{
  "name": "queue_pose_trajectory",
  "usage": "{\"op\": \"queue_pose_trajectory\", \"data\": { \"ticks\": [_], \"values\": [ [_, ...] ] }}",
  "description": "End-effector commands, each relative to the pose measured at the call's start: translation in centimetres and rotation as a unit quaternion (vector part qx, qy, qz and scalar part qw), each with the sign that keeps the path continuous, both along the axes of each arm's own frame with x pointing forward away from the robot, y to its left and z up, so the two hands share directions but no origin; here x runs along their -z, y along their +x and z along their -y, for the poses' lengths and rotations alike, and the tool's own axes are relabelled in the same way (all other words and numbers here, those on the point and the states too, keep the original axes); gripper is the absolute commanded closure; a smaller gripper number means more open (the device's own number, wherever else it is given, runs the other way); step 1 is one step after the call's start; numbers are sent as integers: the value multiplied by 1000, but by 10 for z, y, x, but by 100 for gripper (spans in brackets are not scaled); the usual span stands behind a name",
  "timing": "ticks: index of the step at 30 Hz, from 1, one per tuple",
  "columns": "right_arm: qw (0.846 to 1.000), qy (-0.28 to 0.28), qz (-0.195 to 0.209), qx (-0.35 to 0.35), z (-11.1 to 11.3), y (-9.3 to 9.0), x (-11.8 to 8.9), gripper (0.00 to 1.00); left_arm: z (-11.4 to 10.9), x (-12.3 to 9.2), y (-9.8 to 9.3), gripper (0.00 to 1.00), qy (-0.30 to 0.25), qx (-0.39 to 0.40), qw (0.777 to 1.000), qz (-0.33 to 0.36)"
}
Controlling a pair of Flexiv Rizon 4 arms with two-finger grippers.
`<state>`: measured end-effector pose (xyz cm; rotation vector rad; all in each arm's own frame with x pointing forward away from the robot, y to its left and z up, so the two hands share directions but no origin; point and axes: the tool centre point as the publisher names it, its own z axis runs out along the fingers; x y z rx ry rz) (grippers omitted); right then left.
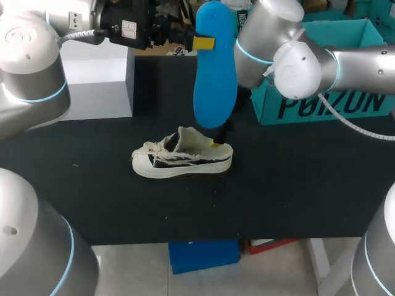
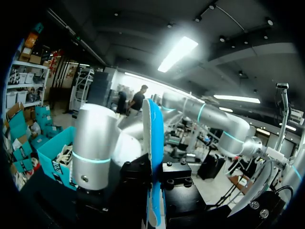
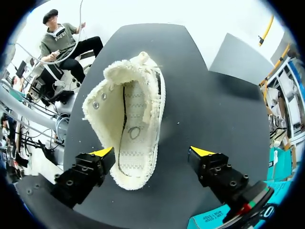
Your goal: Take the shoe out of the shoebox, open the shoe tongue, remove and reinsert the insole, then place the shoe into the shoebox
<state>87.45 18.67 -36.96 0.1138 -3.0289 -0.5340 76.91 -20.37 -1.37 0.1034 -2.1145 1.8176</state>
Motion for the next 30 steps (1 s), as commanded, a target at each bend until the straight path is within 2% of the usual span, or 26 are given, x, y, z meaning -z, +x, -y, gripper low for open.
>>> {"op": "queue_pose_trajectory", "data": {
  "ticks": [1, 9, 10, 11, 13, 14, 15, 19, 25, 26, 27, 30],
  "values": [
    [989, -147, 16, -3, -18, 0, 1, 0, 1, 1, -1, 100, -1, -2, 1000, 1],
    [981, -191, 18, -4, -40, -4, 8, 0, 1, 1, -1, 100, -1, -2, 1000, 1],
    [981, -195, 16, -4, -42, -4, 11, 4, 1, 1, -1, 100, -1, -2, 1000, 1],
    [980, -199, 14, -4, -43, -5, 13, 14, 1, 1, -1, 100, -1, -2, 1000, 1],
    [977, -212, 14, -5, -46, -4, 17, 16, 1, 1, -1, 100, -1, -2, 1000, 1],
    [976, -217, 12, -7, -47, -4, 19, 27, 1, 1, -1, 100, -1, -2, 1000, 1],
    [976, -219, 13, -7, -49, -4, 20, 44, 1, 1, -1, 100, -1, -2, 1000, 1],
    [975, -222, 12, -8, -52, 0, 25, 47, 1, 1, -1, 100, -1, -2, 1000, 1],
    [975, -221, 10, -9, -52, 2, 30, 58, 1, 1, -1, 100, -1, -2, 1000, 1],
    [975, -222, 10, -9, -52, 2, 31, 69, 1, 1, -1, 100, -1, -2, 1000, 1],
    [975, -222, 11, -9, -51, 1, 31, 100, 1, 1, -1, 100, -1, -2, 1000, 1],
    [975, -220, 7, -16, -49, -1, 34, 100, 1, 1, -1, 100, -1, -2, 1000, 1]
  ]
}}
